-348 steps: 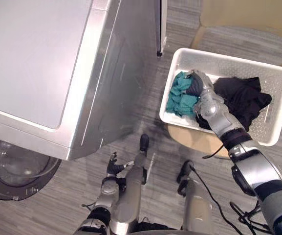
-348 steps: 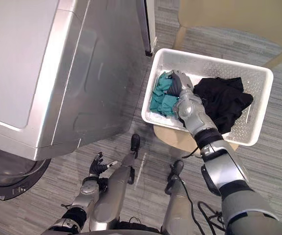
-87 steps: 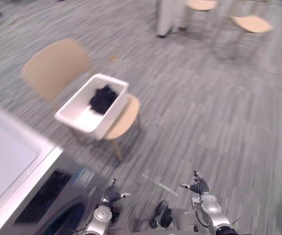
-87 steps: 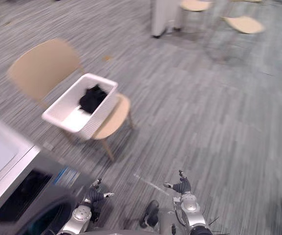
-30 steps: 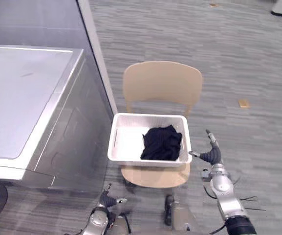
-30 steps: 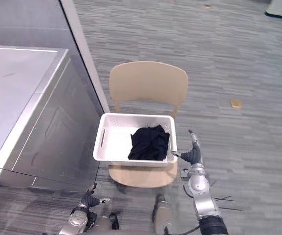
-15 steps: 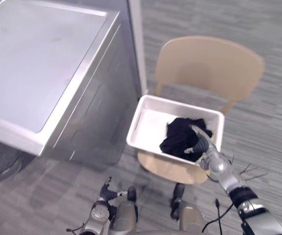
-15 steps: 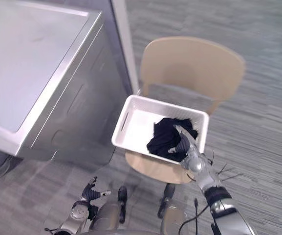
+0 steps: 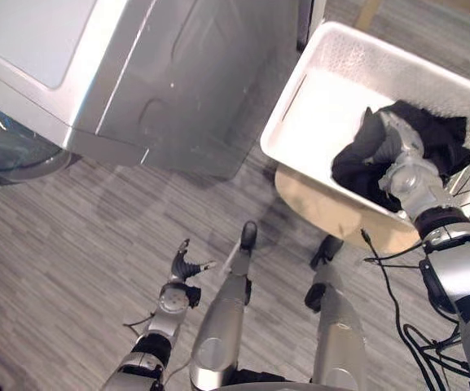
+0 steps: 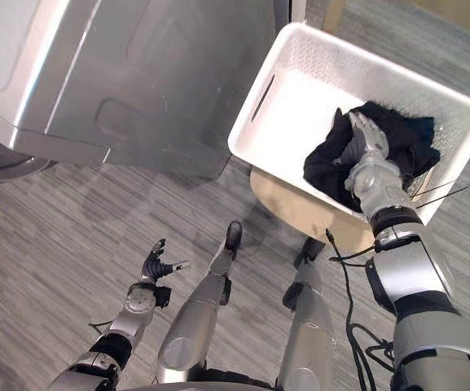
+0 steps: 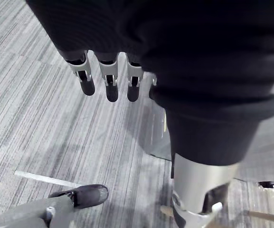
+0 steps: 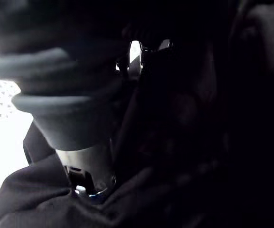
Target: Pick up the laundry basket with both hands and put the clothes into the washing machine.
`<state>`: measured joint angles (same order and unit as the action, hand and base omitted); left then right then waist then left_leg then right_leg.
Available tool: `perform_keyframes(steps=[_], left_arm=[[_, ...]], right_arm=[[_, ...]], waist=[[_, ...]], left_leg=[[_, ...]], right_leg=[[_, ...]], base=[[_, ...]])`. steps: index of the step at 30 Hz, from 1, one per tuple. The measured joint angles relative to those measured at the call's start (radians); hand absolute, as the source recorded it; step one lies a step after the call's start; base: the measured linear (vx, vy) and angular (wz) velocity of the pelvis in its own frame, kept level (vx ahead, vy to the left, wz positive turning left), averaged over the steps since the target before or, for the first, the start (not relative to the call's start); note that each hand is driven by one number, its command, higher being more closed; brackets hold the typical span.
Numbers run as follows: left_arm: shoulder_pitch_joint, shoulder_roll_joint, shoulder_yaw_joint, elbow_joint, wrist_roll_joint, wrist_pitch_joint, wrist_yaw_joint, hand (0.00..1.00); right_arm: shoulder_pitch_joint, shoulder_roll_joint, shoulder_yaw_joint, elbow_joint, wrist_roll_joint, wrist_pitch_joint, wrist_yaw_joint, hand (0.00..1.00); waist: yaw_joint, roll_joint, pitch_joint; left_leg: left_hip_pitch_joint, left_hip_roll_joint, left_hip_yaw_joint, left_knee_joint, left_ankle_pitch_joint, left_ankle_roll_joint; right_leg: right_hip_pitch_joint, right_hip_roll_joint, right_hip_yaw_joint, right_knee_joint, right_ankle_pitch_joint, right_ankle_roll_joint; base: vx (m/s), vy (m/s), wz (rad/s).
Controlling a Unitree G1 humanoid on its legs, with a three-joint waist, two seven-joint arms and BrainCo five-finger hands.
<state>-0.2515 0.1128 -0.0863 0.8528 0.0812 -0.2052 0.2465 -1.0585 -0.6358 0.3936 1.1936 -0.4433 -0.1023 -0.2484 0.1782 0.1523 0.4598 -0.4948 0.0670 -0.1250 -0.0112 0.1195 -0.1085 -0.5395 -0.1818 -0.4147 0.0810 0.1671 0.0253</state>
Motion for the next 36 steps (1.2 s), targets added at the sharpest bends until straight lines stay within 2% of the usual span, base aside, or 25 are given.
perform_keyframes(steps=[6, 13, 15, 20, 22, 25, 28, 31, 35, 36], left_arm=[[-0.01, -0.061, 0.0, -0.021, -0.002, 0.0, -0.002, 0.0], [-0.014, -0.068, -0.027, -0.019, -0.011, 0.002, -0.002, 0.0], [-0.013, -0.059, -0.026, -0.019, -0.012, 0.003, -0.002, 0.0], [0.002, -0.036, -0.016, -0.019, -0.01, 0.005, -0.002, 0.0], [0.043, -0.017, 0.007, -0.02, -0.008, 0.008, -0.003, 0.0], [0.115, -0.012, 0.017, -0.019, 0.004, 0.028, -0.004, 0.0], [0.18, -0.015, 0.018, -0.018, 0.011, 0.035, -0.006, 0.0], [0.213, -0.02, 0.022, -0.02, 0.011, 0.042, -0.006, 0.0], [0.25, -0.04, 0.049, -0.072, 0.01, 0.043, -0.005, 0.0], [0.281, -0.045, 0.048, -0.108, 0.008, 0.043, -0.004, 0.0]], right_arm=[[-0.049, -0.009, 0.058, -0.025, 0.002, 0.025, 0.007, 1.0], [-0.032, 0.022, 0.025, -0.096, 0.042, 0.037, 0.019, 1.0], [0.003, 0.04, -0.013, -0.191, 0.045, 0.042, 0.013, 1.0], [0.07, 0.058, -0.113, -0.518, 0.081, 0.029, -0.02, 1.0], [0.163, 0.121, -0.155, -0.641, 0.119, 0.007, -0.033, 1.0], [0.364, 0.228, -0.217, -0.794, 0.203, -0.02, -0.032, 1.0], [0.531, 0.35, -0.242, -0.924, 0.316, -0.053, -0.018, 1.0], [0.656, 0.457, -0.257, -1.023, 0.425, -0.095, 0.017, 1.0], [0.735, 0.55, -0.284, -1.096, 0.553, -0.124, 0.037, 1.0], [0.767, 0.583, -0.282, -1.137, 0.614, -0.142, 0.041, 1.0]], waist=[[0.0, 0.0, 0.0], [-0.01, -0.009, 0.006], [-0.025, -0.023, 0.014], [-0.053, -0.038, 0.008], [-0.058, -0.078, -0.016], [-0.066, -0.124, -0.09], [-0.086, -0.14, -0.16], [-0.091, -0.149, -0.229], [-0.097, -0.153, -0.264], [-0.101, -0.156, -0.276]], left_leg=[[0.002, 0.001, 0.02, -0.018, 0.015, -0.002], [0.041, 0.001, 0.038, -0.019, 0.024, -0.004], [0.092, 0.003, 0.041, -0.019, 0.024, -0.004], [0.16, 0.008, 0.047, -0.019, 0.006, 0.006], [0.192, 0.02, 0.055, -0.019, -0.014, 0.01], [0.236, 0.031, 0.059, -0.02, -0.03, 0.001], [0.293, 0.033, 0.069, -0.025, -0.05, 0.002], [0.336, 0.032, 0.084, -0.025, -0.061, -0.001], [0.391, 0.037, 0.1, -0.024, -0.082, 0.0], [0.408, 0.038, 0.108, -0.022, -0.09, -0.003]], right_leg=[[-0.027, -0.011, 0.019, 0.024, 0.0, 0.0], [-0.005, -0.001, 0.047, 0.03, 0.0, -0.001], [0.05, 0.005, 0.052, 0.016, 0.0, -0.001], [0.137, 0.028, 0.059, -0.033, 0.0, 0.006], [0.171, 0.045, 0.072, -0.058, 0.003, 0.01], [0.224, 0.061, 0.072, -0.085, 0.002, 0.01], [0.283, 0.065, 0.076, -0.104, 0.001, 0.01], [0.328, 0.068, 0.09, -0.13, 0.004, 0.013], [0.382, 0.077, 0.103, -0.148, 0.004, 0.014], [0.395, 0.08, 0.117, -0.153, 0.005, 0.015]], base=[[-0.04, -0.025, -0.06], [0.02, -0.049, -0.09], [0.02, -0.039, 0.01], [-0.02, -0.019, -0.04], [0.03, -0.034, -0.2], [0.1, -0.024, -0.07], [0.15, 0.023, -0.04], [0.11, 0.032, -0.14], [0.05, 0.019, -0.11], [0.02, 0.019, -0.22]])
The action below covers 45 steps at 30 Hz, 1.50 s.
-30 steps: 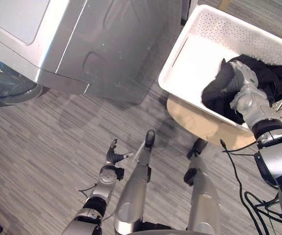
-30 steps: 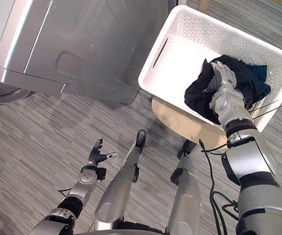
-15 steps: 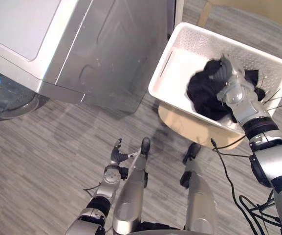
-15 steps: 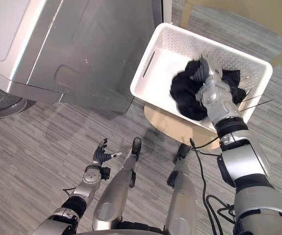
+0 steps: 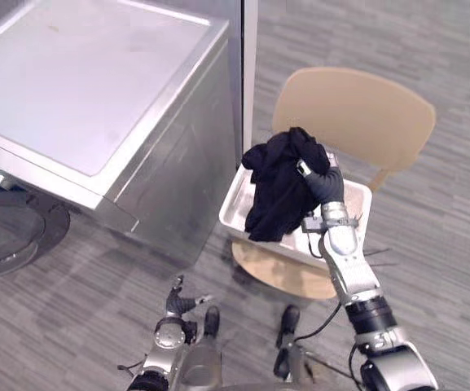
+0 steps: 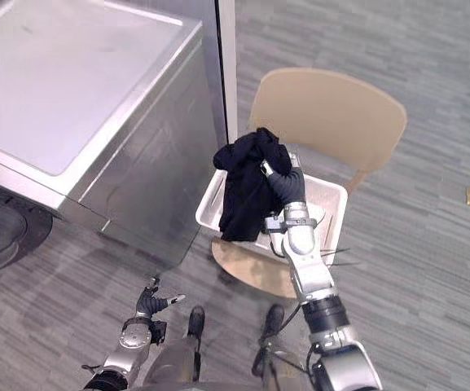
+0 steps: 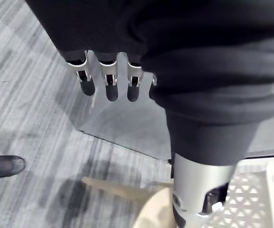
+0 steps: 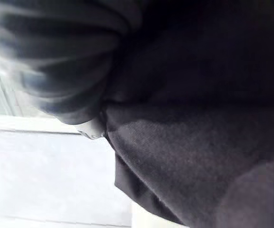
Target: Pick up the laundry basket with both hands and put the clothes into the washing machine.
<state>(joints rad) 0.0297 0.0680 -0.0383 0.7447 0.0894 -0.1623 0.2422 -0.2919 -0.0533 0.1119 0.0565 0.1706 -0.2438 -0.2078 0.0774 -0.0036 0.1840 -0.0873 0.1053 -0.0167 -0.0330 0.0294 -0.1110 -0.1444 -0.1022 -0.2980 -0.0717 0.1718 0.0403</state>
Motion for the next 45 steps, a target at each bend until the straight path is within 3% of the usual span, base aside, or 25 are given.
perform_keyframes(steps=[6, 8, 9, 10, 11, 12, 13, 15, 17, 18, 19, 20, 21, 22, 24, 26, 27, 28, 31, 32, 38, 39, 45], left_arm=[[0.081, -0.003, -0.018, -0.151, -0.007, 0.0, 0.003, 0.0], [0.068, 0.003, -0.03, -0.243, -0.005, -0.003, 0.003, 0.0], [0.052, 0.004, -0.036, -0.291, 0.003, -0.011, 0.004, 0.0], [0.042, 0.008, -0.037, -0.313, 0.006, -0.021, 0.006, 0.0], [0.028, 0.016, -0.042, -0.35, 0.013, -0.037, 0.006, 0.0], [0.033, 0.018, -0.042, -0.383, 0.016, -0.044, 0.007, 0.0], [0.052, 0.022, -0.038, -0.426, 0.023, -0.046, 0.022, 0.0], [0.085, 0.023, -0.039, -0.493, 0.034, -0.048, 0.03, 0.0], [0.135, 0.003, -0.059, -0.573, 0.039, -0.063, 0.041, 0.0], [0.149, -0.009, -0.085, -0.581, 0.039, -0.068, 0.044, 0.0], [0.152, -0.026, -0.126, -0.586, 0.04, -0.068, 0.039, 0.0], [0.153, -0.031, -0.15, -0.596, 0.04, -0.067, 0.039, 0.0], [0.15, -0.037, -0.179, -0.616, 0.042, -0.067, 0.033, 0.0], [0.109, -0.03, -0.206, -0.624, 0.053, -0.068, 0.019, 0.0], [0.069, -0.019, -0.233, -0.637, 0.082, -0.084, 0.018, 0.0], [0.057, -0.015, -0.251, -0.659, 0.109, -0.091, 0.017, 0.0], [0.039, -0.014, -0.269, -0.66, 0.121, -0.1, 0.019, 0.0], [0.023, -0.013, -0.277, -0.659, 0.123, -0.1, 0.02, 0.0], [-0.053, -0.006, -0.346, -0.65, 0.15, -0.1, 0.026, 0.0], [-0.1, 0.001, -0.386, -0.631, 0.163, -0.101, 0.027, 0.0], [-0.253, 0.004, -0.439, -0.525, 0.203, -0.074, 0.091, 0.0], [-0.281, 0.004, -0.444, -0.504, 0.205, -0.069, 0.107, 1.0], [-0.365, 0.004, -0.464, -0.482, 0.233, -0.036, 0.173, 1.0]], right_arm=[[0.062, 0.046, 0.057, -0.094, 0.128, -0.064, 0.016, 1.0], [0.061, 0.049, 0.072, -0.112, 0.147, -0.066, 0.018, 1.0], [0.057, 0.047, 0.076, -0.114, 0.167, -0.066, 0.019, 1.0], [0.054, 0.048, 0.078, -0.114, 0.176, -0.069, 0.02, 1.0], [0.065, 0.05, 0.084, -0.114, 0.189, -0.079, 0.02, 1.0], [0.065, 0.053, 0.092, -0.113, 0.195, -0.081, 0.02, 1.0], [0.059, 0.058, 0.119, -0.117, 0.195, -0.093, 0.025, 1.0], [0.048, 0.057, 0.155, -0.133, 0.194, -0.104, 0.037, 1.0], [0.02, 0.053, 0.193, -0.173, 0.194, -0.105, 0.04, 1.0], [-0.001, 0.036, 0.197, -0.177, 0.194, -0.11, 0.044, 1.0], [-0.013, 0.014, 0.198, -0.167, 0.202, -0.12, 0.04, 1.0], [-0.022, 0.004, 0.194, -0.148, 0.206, -0.122, 0.037, 1.0], [-0.033, -0.008, 0.189, -0.122, 0.212, -0.122, 0.038, 1.0], [-0.036, -0.013, 0.178, -0.111, 0.217, -0.121, 0.039, 1.0], [-0.052, -0.013, 0.196, -0.098, 0.226, -0.117, 0.057, 1.0], [-0.053, -0.013, 0.246, -0.099, 0.242, -0.117, 0.087, 1.0], [-0.054, -0.013, 0.272, -0.099, 0.251, -0.117, 0.103, 1.0], [-0.055, -0.012, 0.284, -0.099, 0.253, -0.117, 0.111, 1.0], [-0.058, -0.007, 0.338, -0.099, 0.281, -0.099, 0.15, 1.0], [-0.059, 0.002, 0.353, -0.1, 0.294, -0.097, 0.167, 1.0], [-0.073, 0.072, 0.452, -0.102, 0.39, -0.089, 0.188, 1.0], [-0.072, 0.073, 0.499, -0.102, 0.409, -0.082, 0.196, 1.0], [-0.065, 0.071, 0.57, -0.102, 0.5, -0.065, 0.235, 1.0]], waist=[[-0.005, -0.008, -0.011], [-0.006, -0.01, -0.01], [-0.001, 0.004, -0.006], [-0.004, 0.012, 0.001], [-0.01, 0.008, 0.003], [-0.004, -0.006, 0.006], [0.029, -0.012, 0.009], [0.05, -0.021, 0.006], [0.083, -0.014, 0.005], [0.075, 0.023, 0.006], [0.063, 0.055, 0.005], [0.054, 0.062, 0.002], [0.043, 0.075, -0.006], [0.036, 0.053, 0.0], [0.037, 0.035, 0.01], [0.009, 0.047, 0.002], [0.0, 0.063, -0.008], [-0.005, 0.068, -0.011], [-0.014, 0.069, -0.026], [-0.02, 0.057, -0.048], [-0.032, 0.016, -0.088], [-0.037, 0.015, -0.102], [-0.039, 0.018, -0.122]], left_leg=[[0.013, 0.001, 0.075, 0.065, -0.047, 0.003], [-0.065, -0.003, 0.085, 0.163, -0.065, 0.02], [-0.114, 0.023, 0.076, 0.207, -0.059, 0.03], [-0.125, 0.029, 0.067, 0.219, -0.06, 0.031], [-0.127, 0.024, 0.039, 0.227, -0.058, 0.029], [-0.126, 0.014, 0.015, 0.233, -0.054, 0.023], [-0.139, 0.004, -0.018, 0.265, -0.051, 0.019], [-0.173, -0.004, -0.059, 0.285, -0.037, -0.002], [-0.22, 0.004, -0.082, 0.238, 0.02, -0.015], [-0.245, 0.03, -0.113, 0.192, 0.062, 0.002], [-0.259, 0.055, -0.127, 0.121, 0.15, 0.029], [-0.256, 0.067, -0.106, 0.067, 0.206, 0.036], [-0.244, 0.088, -0.033, 0.002, 0.146, 0.099], [-0.255, 0.085, 0.045, -0.002, 0.013, 0.102], [-0.248, 0.049, 0.111, 0.147, 0.023, 0.097], [-0.195, 0.021, 0.136, 0.29, 0.012, 0.093], [-0.145, 0.023, 0.137, 0.31, -0.053, 0.082], [-0.126, 0.022, 0.137, 0.309, -0.066, 0.076], [-0.044, 0.012, 0.134, 0.159, -0.056, 0.046], [-0.025, -0.003, 0.123, 0.072, -0.016, 0.035], [0.013, -0.054, 0.108, -0.041, 0.058, 0.067], [0.014, -0.06, 0.111, -0.043, 0.058, 0.067], [0.031, -0.063, 0.11, -0.042, 0.058, 0.066]], right_leg=[[-0.001, 0.003, 0.081, 0.014, 0.013, 0.008], [-0.052, -0.016, 0.088, 0.059, 0.005, 0.055], [-0.085, -0.012, 0.105, 0.116, -0.021, 0.117], [-0.13, -0.02, 0.122, 0.257, -0.098, 0.072], [-0.176, -0.049, 0.142, 0.562, -0.263, 0.008], [-0.165, -0.073, 0.159, 0.7, -0.329, 0.038], [-0.109, -0.08, 0.196, 0.793, -0.397, 0.053], [-0.058, -0.062, 0.22, 0.73, -0.472, 0.066], [-0.044, -0.024, 0.204, 0.599, -0.539, 0.035], [-0.045, 0.009, 0.168, 0.561, -0.528, 0.01], [-0.053, 0.043, 0.111, 0.544, -0.506, -0.013], [-0.056, 0.048, 0.087, 0.536, -0.494, -0.029], [-0.05, 0.053, 0.032, 0.51, -0.477, -0.047], [-0.048, 0.03, -0.009, 0.474, -0.442, -0.058], [-0.048, -0.024, -0.03, 0.45, -0.417, -0.057], [-0.045, -0.062, -0.051, 0.45, -0.403, -0.047], [-0.044, -0.07, -0.061, 0.453, -0.398, -0.041], [-0.043, -0.074, -0.067, 0.454, -0.395, -0.036], [-0.009, -0.069, -0.09, 0.402, -0.363, -0.009], [-0.002, -0.072, -0.107, 0.367, -0.34, -0.002], [0.021, -0.092, -0.111, 0.311, -0.278, 0.044], [0.022, -0.098, -0.107, 0.305, -0.273, 0.052], [0.066, -0.088, -0.105, 0.248, -0.245, 0.054]], base=[[-0.05, 0.033, -0.38], [-0.15, 0.031, -0.1], [-0.14, -0.034, 0.11], [-0.13, -0.064, 0.62], [-0.06, -0.067, 0.93], [-0.09, -0.214, 1.27], [-0.1, -0.252, 0.95], [-0.19, -0.324, 0.72], [-0.24, -0.251, 0.41], [-0.28, -0.215, 0.65], [-0.29, -0.223, 0.86], [-0.3, -0.143, 1.04], [-0.27, -0.106, 1.11], [-0.26, -0.075, 1.03], [-0.23, -0.036, 0.72], [-0.18, 0.071, 0.59], [-0.11, 0.094, 0.47], [-0.12, 0.148, 0.32], [-0.12, 0.173, 0.26], [-0.07, 0.176, 0.43], [-0.02, 0.122, 0.16], [0.04, 0.068, 0.02], [0.02, 0.02, 0.02]])
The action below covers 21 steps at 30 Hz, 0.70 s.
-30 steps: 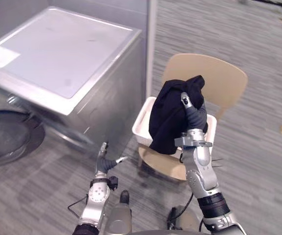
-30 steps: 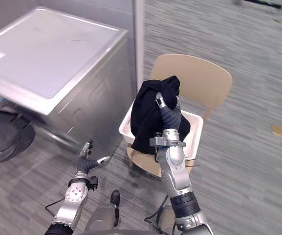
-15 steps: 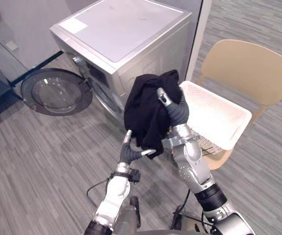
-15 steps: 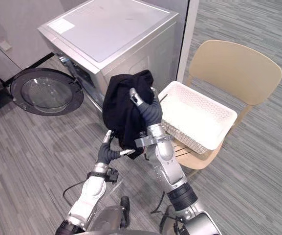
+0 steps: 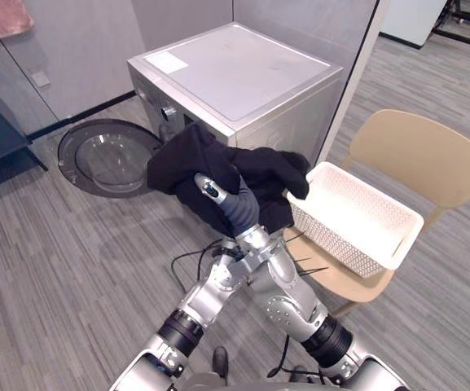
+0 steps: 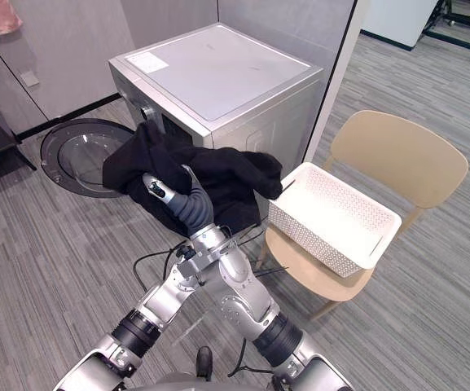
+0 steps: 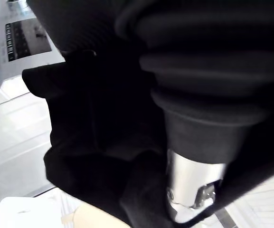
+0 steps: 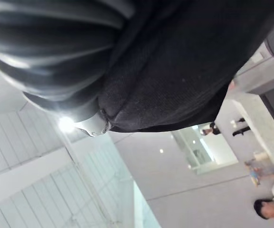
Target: Pick up the laundry basket with both hands and put the clothes into the washing machine.
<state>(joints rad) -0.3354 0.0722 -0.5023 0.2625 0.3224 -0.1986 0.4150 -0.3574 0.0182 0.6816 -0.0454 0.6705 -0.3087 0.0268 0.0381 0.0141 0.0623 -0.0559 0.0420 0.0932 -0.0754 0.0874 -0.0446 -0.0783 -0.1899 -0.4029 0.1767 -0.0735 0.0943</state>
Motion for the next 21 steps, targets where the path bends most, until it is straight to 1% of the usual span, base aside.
perform_keyframes(steps=[1, 2, 4, 5, 7, 10, 11, 14, 15, 16, 17, 18, 21], left_arm=[[0.0, 0.001, 0.0, 0.0, 0.0, 0.002, 0.004, 1.0], [0.0, 0.001, 0.001, 0.0, -0.001, 0.003, 0.005, 1.0], [0.0, 0.009, 0.003, 0.0, -0.002, 0.004, 0.011, 1.0], [0.001, 0.016, 0.004, 0.0, -0.002, 0.004, 0.015, 1.0], [0.005, 0.017, 0.01, 0.0, -0.002, 0.004, 0.015, 1.0], [0.06, 0.008, 0.063, -0.034, -0.003, 0.004, 0.003, 1.0], [0.093, 0.008, 0.086, -0.063, -0.004, 0.004, 0.001, 1.0], [0.157, -0.001, 0.141, -0.09, -0.008, -0.002, -0.003, 1.0], [0.189, -0.006, 0.167, -0.096, -0.01, -0.004, -0.004, 1.0], [0.225, -0.013, 0.19, -0.096, -0.011, -0.004, -0.008, 1.0], [0.244, -0.015, 0.201, -0.096, -0.016, -0.005, -0.01, 1.0], [0.281, -0.015, 0.223, -0.096, -0.027, -0.008, -0.019, 1.0], [0.369, -0.014, 0.285, -0.096, -0.045, -0.011, -0.028, 1.0]], right_arm=[[0.012, 0.0, 0.009, 0.0, 0.019, 0.001, 0.004, 1.0], [0.022, -0.001, 0.013, 0.0, 0.031, 0.001, 0.01, 0.0], [0.056, -0.006, 0.033, 0.0, 0.054, 0.002, 0.026, 0.0], [0.078, -0.012, 0.042, 0.0, 0.056, 0.002, 0.04, 0.0], [0.103, -0.025, 0.051, 0.0, 0.053, 0.003, 0.047, 0.0], [0.137, -0.026, 0.043, -0.001, 0.01, 0.003, 0.063, 0.0], [0.158, -0.027, 0.034, -0.002, -0.031, 0.003, 0.063, 0.0], [0.208, -0.042, -0.004, -0.018, -0.171, 0.004, 0.053, 0.0], [0.224, -0.052, -0.028, -0.029, -0.236, 0.003, 0.04, 0.0], [0.254, -0.062, -0.07, -0.041, -0.308, 0.002, 0.026, 0.0], [0.267, -0.068, -0.091, -0.045, -0.347, 0.002, 0.014, 0.0], [0.292, -0.076, -0.139, -0.054, -0.399, 0.002, -0.004, 0.0], [0.337, -0.098, -0.262, -0.061, -0.488, -0.001, -0.044, 0.0]], waist=[[0.0, 0.0, -0.002], [0.0, 0.0, -0.004], [0.0, 0.0, -0.008], [0.002, 0.0, -0.008], [0.001, 0.001, -0.009], [-0.014, 0.0, -0.01], [-0.021, 0.0, -0.01], [-0.021, 0.0, -0.01], [-0.021, 0.001, -0.011], [-0.019, 0.001, -0.018], [-0.019, 0.002, -0.022], [-0.019, 0.003, -0.026], [-0.019, 0.005, -0.028]], left_leg=[[0.003, 0.002, 0.0, 0.0, 0.0, 0.0], [0.003, 0.004, 0.001, 0.0, 0.0, 0.0], [0.007, 0.01, 0.005, -0.001, -0.001, -0.001], [0.012, 0.014, 0.011, -0.004, -0.001, -0.001], [0.024, 0.018, 0.021, -0.016, 0.001, -0.003], [0.032, 0.021, 0.028, -0.017, 0.001, -0.003], [0.033, 0.023, 0.031, -0.017, 0.001, -0.003], [0.035, 0.025, 0.032, -0.017, 0.001, -0.003], [0.037, 0.025, 0.032, -0.017, 0.001, -0.003], [0.037, 0.026, 0.032, -0.018, 0.001, -0.003], [0.037, 0.026, 0.031, -0.018, 0.001, -0.003], [0.037, 0.026, 0.027, -0.018, 0.001, -0.003], [0.033, 0.029, 0.022, -0.02, 0.001, -0.003]], right_leg=[[0.003, 0.003, 0.002, -0.002, 0.0, -0.001], [0.003, 0.005, 0.003, -0.002, 0.0, -0.001], [0.003, 0.012, 0.012, -0.003, 0.001, -0.001], [0.003, 0.015, 0.02, -0.002, 0.0, -0.001], [0.004, 0.017, 0.027, -0.003, 0.001, -0.003], [0.004, 0.028, 0.041, -0.005, 0.002, -0.004], [0.004, 0.03, 0.043, -0.006, 0.002, -0.004], [0.007, 0.032, 0.045, -0.008, 0.002, -0.004], [0.009, 0.033, 0.045, -0.01, 0.003, -0.005], [0.012, 0.036, 0.044, -0.017, 0.005, -0.008], [0.015, 0.037, 0.043, -0.023, 0.007, -0.01], [0.021, 0.04, 0.042, -0.031, 0.009, -0.012], [0.023, 0.047, 0.044, -0.043, 0.012, -0.016]], base=[[0.01, -0.004, -0.03], [0.01, -0.015, -0.04], [0.01, -0.02, -0.08], [0.01, -0.017, -0.16], [0.01, -0.014, -0.16], [0.02, -0.02, -0.13], [0.04, -0.008, -0.06], [0.03, -0.005, -0.02], [0.03, -0.001, 0.01], [0.03, 0.002, 0.01], [0.03, 0.004, 0.04], [0.03, 0.006, 0.05], [0.01, 0.002, 0.01]])
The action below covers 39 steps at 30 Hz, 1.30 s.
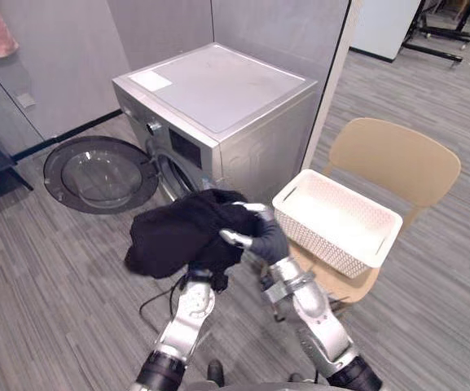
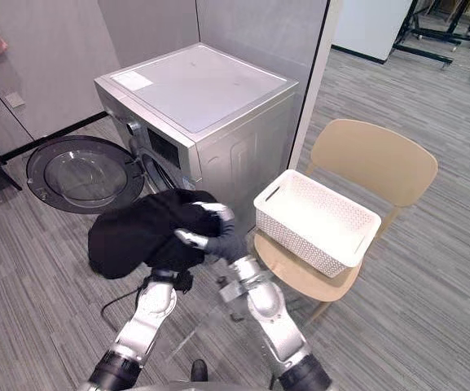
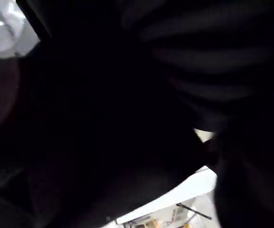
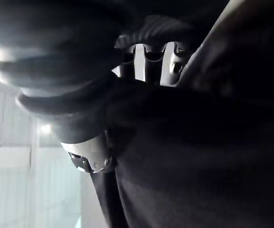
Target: Pick up the laundry basket with both hands and put the clothes into the washing machine.
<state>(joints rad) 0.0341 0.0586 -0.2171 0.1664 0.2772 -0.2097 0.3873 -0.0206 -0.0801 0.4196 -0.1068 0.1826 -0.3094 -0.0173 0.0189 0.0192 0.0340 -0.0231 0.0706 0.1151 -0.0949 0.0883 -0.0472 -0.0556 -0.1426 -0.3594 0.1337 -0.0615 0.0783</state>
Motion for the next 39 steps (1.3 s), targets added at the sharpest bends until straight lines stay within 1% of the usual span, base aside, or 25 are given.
perform_keyframes(steps=[4, 7, 9, 11, 15, 16, 17, 19, 20, 21, 24, 25, 26, 27, 28, 29, 30, 31, 32, 33, 34, 35, 37, 38, 39], left_arm=[[0.088, 0.006, 0.07, 0.012, -0.015, -0.011, -0.025, 1.0], [0.118, 0.009, 0.113, 0.122, -0.098, -0.023, -0.06, 1.0], [0.137, 0.018, 0.135, 0.214, -0.157, -0.022, -0.09, 1.0], [0.147, 0.032, 0.141, 0.277, -0.162, -0.022, -0.11, 1.0], [0.144, 0.051, 0.15, 0.357, -0.178, -0.021, -0.147, 1.0], [0.146, 0.053, 0.15, 0.363, -0.179, -0.019, -0.149, 1.0], [0.144, 0.056, 0.151, 0.378, -0.18, -0.018, -0.152, 1.0], [0.145, 0.054, 0.153, 0.426, -0.18, -0.017, -0.165, 1.0], [0.146, 0.054, 0.154, 0.437, -0.18, -0.015, -0.168, 1.0], [0.146, 0.052, 0.166, 0.464, -0.179, -0.013, -0.171, 1.0], [0.141, 0.058, 0.197, 0.526, -0.18, -0.012, -0.17, 1.0], [0.146, 0.057, 0.204, 0.542, -0.18, -0.01, -0.171, 1.0], [0.149, 0.056, 0.205, 0.541, -0.18, -0.007, -0.171, 1.0], [0.155, 0.05, 0.207, 0.542, -0.18, -0.001, -0.172, 1.0], [0.156, 0.046, 0.207, 0.541, -0.18, 0.002, -0.174, 1.0], [0.159, 0.045, 0.207, 0.541, -0.18, 0.006, -0.176, 1.0], [0.152, 0.06, 0.207, 0.539, -0.185, 0.007, -0.175, 1.0], [0.147, 0.064, 0.206, 0.541, -0.186, 0.009, -0.175, 1.0], [0.135, 0.073, 0.207, 0.541, -0.19, 0.009, -0.172, 1.0], [0.132, 0.083, 0.206, 0.541, -0.193, 0.008, -0.171, 1.0], [0.132, 0.082, 0.206, 0.541, -0.195, 0.008, -0.171, 1.0], [0.131, 0.082, 0.202, 0.543, -0.196, 0.008, -0.171, 1.0], [0.106, 0.079, 0.182, 0.554, -0.196, 0.009, -0.174, 1.0], [0.091, 0.079, 0.171, 0.555, -0.195, 0.008, -0.184, 1.0], [0.083, 0.077, 0.164, 0.558, -0.194, 0.008, -0.192, 1.0]], right_arm=[[0.059, -0.051, -0.112, 0.001, -0.092, -0.014, -0.035, 0.0], [0.121, -0.124, -0.159, 0.025, -0.138, -0.017, -0.044, 0.0], [0.165, -0.181, -0.172, 0.121, -0.201, -0.014, -0.029, 0.0], [0.184, -0.197, -0.176, 0.231, -0.25, -0.005, -0.019, 0.0], [0.171, -0.196, -0.199, 0.496, -0.425, 0.036, -0.031, 0.0], [0.168, -0.192, -0.201, 0.527, -0.447, 0.043, -0.032, 0.0], [0.168, -0.179, -0.214, 0.572, -0.475, 0.054, -0.036, 0.0], [0.151, -0.159, -0.229, 0.681, -0.524, 0.071, -0.05, 0.0], [0.144, -0.154, -0.23, 0.704, -0.534, 0.076, -0.051, 0.0], [0.129, -0.137, -0.232, 0.765, -0.55, 0.086, -0.056, 0.0], [0.081, -0.092, -0.241, 0.861, -0.571, 0.099, -0.076, 0.0], [0.054, -0.08, -0.247, 0.892, -0.585, 0.107, -0.079, 0.0], [0.051, -0.079, -0.247, 0.901, -0.587, 0.112, -0.083, 0.0], [0.051, -0.081, -0.252, 0.911, -0.59, 0.125, -0.091, 0.0], [0.058, -0.084, -0.259, 0.907, -0.593, 0.128, -0.093, 0.0], [0.077, -0.088, -0.264, 0.906, -0.596, 0.136, -0.096, 0.0], [0.096, -0.081, -0.262, 0.903, -0.595, 0.139, -0.096, 0.0], [0.096, -0.073, -0.261, 0.901, -0.595, 0.139, -0.095, 0.0], [0.102, -0.07, -0.258, 0.879, -0.594, 0.138, -0.093, 0.0], [0.104, -0.071, -0.253, 0.856, -0.593, 0.136, -0.094, 0.0], [0.1, -0.073, -0.249, 0.85, -0.593, 0.135, -0.094, 0.0], [0.093, -0.08, -0.235, 0.845, -0.59, 0.13, -0.095, 0.0], [0.084, -0.086, -0.233, 0.826, -0.584, 0.12, -0.096, 0.0], [0.084, -0.084, -0.233, 0.823, -0.585, 0.119, -0.096, 0.0], [0.086, -0.084, -0.233, 0.821, -0.585, 0.119, -0.094, 0.0]], waist=[[0.001, 0.004, -0.001], [0.004, 0.018, -0.01], [0.007, 0.019, -0.009], [0.018, 0.018, -0.007], [0.028, 0.02, 0.027], [0.028, 0.022, 0.031], [0.025, 0.024, 0.034], [0.026, 0.018, 0.05], [0.024, 0.026, 0.048], [0.023, 0.018, 0.055], [0.025, -0.008, 0.08], [0.03, -0.016, 0.086], [0.028, -0.024, 0.091], [0.022, -0.028, 0.104], [0.02, -0.027, 0.109], [0.011, -0.028, 0.113], [-0.005, -0.02, 0.124], [-0.009, -0.014, 0.137], [-0.016, -0.029, 0.154], [-0.02, -0.031, 0.171], [-0.022, -0.037, 0.177], [-0.027, -0.038, 0.182], [-0.039, -0.027, 0.19], [-0.045, -0.03, 0.192], [-0.054, -0.034, 0.192]], left_leg=[[-0.008, 0.002, -0.005, -0.006, -0.001, 0.0], [-0.026, 0.002, -0.02, 0.0, -0.003, -0.003], [-0.039, 0.001, -0.038, 0.003, -0.001, -0.002], [-0.054, -0.007, -0.058, 0.013, 0.0, -0.004], [-0.119, -0.024, -0.136, 0.033, 0.017, -0.031], [-0.13, -0.023, -0.116, 0.034, 0.009, -0.033], [-0.147, -0.007, -0.036, 0.043, -0.014, -0.004], [-0.152, 0.03, 0.173, 0.071, -0.009, 0.009], [-0.154, 0.036, 0.209, 0.083, 0.007, 0.029], [-0.153, 0.029, 0.215, 0.101, 0.015, 0.028], [-0.164, -0.008, 0.201, 0.137, -0.029, 0.039], [-0.187, -0.021, 0.198, 0.203, -0.089, 0.053], [-0.19, -0.029, 0.198, 0.228, -0.117, 0.054], [-0.186, -0.046, 0.178, 0.272, -0.167, 0.061], [-0.186, -0.062, 0.167, 0.291, -0.184, 0.07], [-0.168, -0.075, 0.128, 0.326, -0.218, 0.082], [-0.149, -0.069, 0.085, 0.344, -0.243, 0.095], [-0.14, -0.068, 0.061, 0.347, -0.251, 0.102], [-0.111, -0.064, 0.028, 0.339, -0.262, 0.102], [-0.079, -0.063, 0.017, 0.324, -0.272, 0.101], [-0.062, -0.063, 0.016, 0.316, -0.279, 0.101], [-0.036, -0.06, 0.01, 0.309, -0.295, 0.093], [0.0, -0.049, -0.018, 0.305, -0.316, 0.066], [0.028, -0.049, -0.04, 0.301, -0.331, 0.044], [0.066, -0.048, -0.062, 0.292, -0.352, 0.017]], right_leg=[[-0.001, 0.005, 0.0, -0.006, 0.0, -0.001], [-0.003, 0.006, -0.006, -0.014, 0.0, 0.0], [-0.005, 0.004, -0.027, -0.006, -0.007, 0.005], [-0.008, -0.002, -0.052, 0.011, -0.02, 0.004], [-0.004, -0.044, -0.195, 0.066, -0.072, 0.011], [-0.001, -0.049, -0.218, 0.072, -0.079, 0.011], [0.008, -0.057, -0.255, 0.076, -0.09, 0.018], [0.03, -0.089, -0.325, 0.094, -0.098, 0.032], [0.037, -0.093, -0.332, 0.098, -0.102, 0.038], [0.05, -0.108, -0.341, 0.108, -0.109, 0.05], [0.075, -0.131, -0.354, 0.08, -0.1, 0.068], [0.076, -0.161, -0.356, 0.106, -0.109, 0.086], [0.076, -0.184, -0.355, 0.136, -0.118, 0.1], [0.064, -0.249, -0.337, 0.264, -0.13, 0.103], [0.046, -0.283, -0.306, 0.351, -0.13, 0.061], [-0.023, -0.314, -0.178, 0.528, -0.082, -0.054], [-0.099, -0.277, -0.013, 0.666, -0.081, -0.072], [-0.131, -0.235, 0.057, 0.705, -0.134, -0.041], [-0.179, -0.161, 0.121, 0.722, -0.203, -0.041], [-0.237, -0.117, 0.117, 0.697, -0.231, -0.045], [-0.266, -0.104, 0.097, 0.668, -0.232, -0.047], [-0.311, -0.085, 0.058, 0.591, -0.229, -0.049], [-0.359, -0.047, 0.002, 0.384, -0.18, -0.036], [-0.372, -0.031, 0.001, 0.261, -0.123, -0.036], [-0.382, -0.026, 0.01, 0.225, -0.074, -0.053]], base=[[0.0, 0.0, 0.01], [0.04, 0.0, 0.13], [0.07, -0.005, 0.23], [0.07, 0.001, 0.44], [0.03, -0.01, 0.91], [-0.02, 0.006, 1.11], [-0.02, -0.008, 1.09], [0.14, 0.006, 1.02], [0.2, 0.017, 0.54], [0.15, 0.037, 0.39], [0.15, 0.086, 0.23], [0.15, 0.12, 0.12], [0.16, 0.133, 0.22], [0.13, 0.118, 0.32], [0.19, 0.19, 0.65], [0.26, 0.193, 0.86], [0.28, 0.153, 0.9], [0.31, 0.052, 0.84], [0.29, -0.004, 0.7], [0.36, 0.004, 0.57], [0.38, -0.007, 0.34], [0.41, -0.04, 0.28], [0.4, -0.069, 0.44], [0.5, -0.134, 0.66], [0.53, -0.169, 0.82]])
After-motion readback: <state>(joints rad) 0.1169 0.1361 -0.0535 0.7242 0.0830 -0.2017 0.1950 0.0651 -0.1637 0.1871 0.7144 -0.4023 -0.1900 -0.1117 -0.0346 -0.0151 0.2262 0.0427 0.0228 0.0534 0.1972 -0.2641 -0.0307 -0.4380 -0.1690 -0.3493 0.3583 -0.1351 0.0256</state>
